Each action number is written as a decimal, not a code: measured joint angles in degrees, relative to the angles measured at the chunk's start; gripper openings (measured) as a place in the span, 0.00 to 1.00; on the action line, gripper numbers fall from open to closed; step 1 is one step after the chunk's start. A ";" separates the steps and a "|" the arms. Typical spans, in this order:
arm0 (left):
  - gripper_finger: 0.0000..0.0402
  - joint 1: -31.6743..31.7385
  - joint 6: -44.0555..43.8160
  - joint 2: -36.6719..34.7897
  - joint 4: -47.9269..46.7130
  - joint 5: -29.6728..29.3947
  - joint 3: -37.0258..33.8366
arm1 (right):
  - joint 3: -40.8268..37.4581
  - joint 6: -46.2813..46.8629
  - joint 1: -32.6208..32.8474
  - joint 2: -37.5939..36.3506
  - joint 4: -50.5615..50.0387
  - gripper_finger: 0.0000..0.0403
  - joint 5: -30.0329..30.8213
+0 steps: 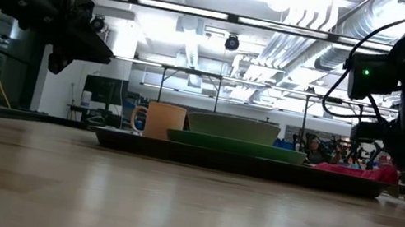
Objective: Set up tray
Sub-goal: Put the yellow knife on top of the red table napkin to the right of the blue fork on the brown tray
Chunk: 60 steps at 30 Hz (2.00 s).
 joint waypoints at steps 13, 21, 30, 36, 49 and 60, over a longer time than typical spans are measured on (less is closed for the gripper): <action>0.26 0.00 -0.62 0.00 0.00 0.72 0.00 | 0.11 -5.83 -0.13 -0.07 0.04 0.38 -1.56; 0.26 0.00 -1.44 0.00 -0.02 0.70 0.00 | 2.37 -8.17 -0.15 -4.49 -2.40 0.37 6.39; 0.26 0.00 -1.44 0.02 -0.05 0.70 0.00 | 2.36 -14.10 -0.17 -5.90 -2.39 0.37 11.24; 0.26 0.00 -1.46 0.02 -0.06 0.69 0.00 | 2.32 -16.68 -0.57 -5.79 -2.35 0.37 15.23; 0.26 0.00 -1.67 0.02 -0.04 0.71 0.00 | 2.25 -35.04 -11.45 2.12 -3.91 0.36 10.98; 0.26 0.00 -2.58 0.02 0.02 -0.06 0.00 | 2.25 -42.81 -12.26 2.25 -4.46 0.36 12.30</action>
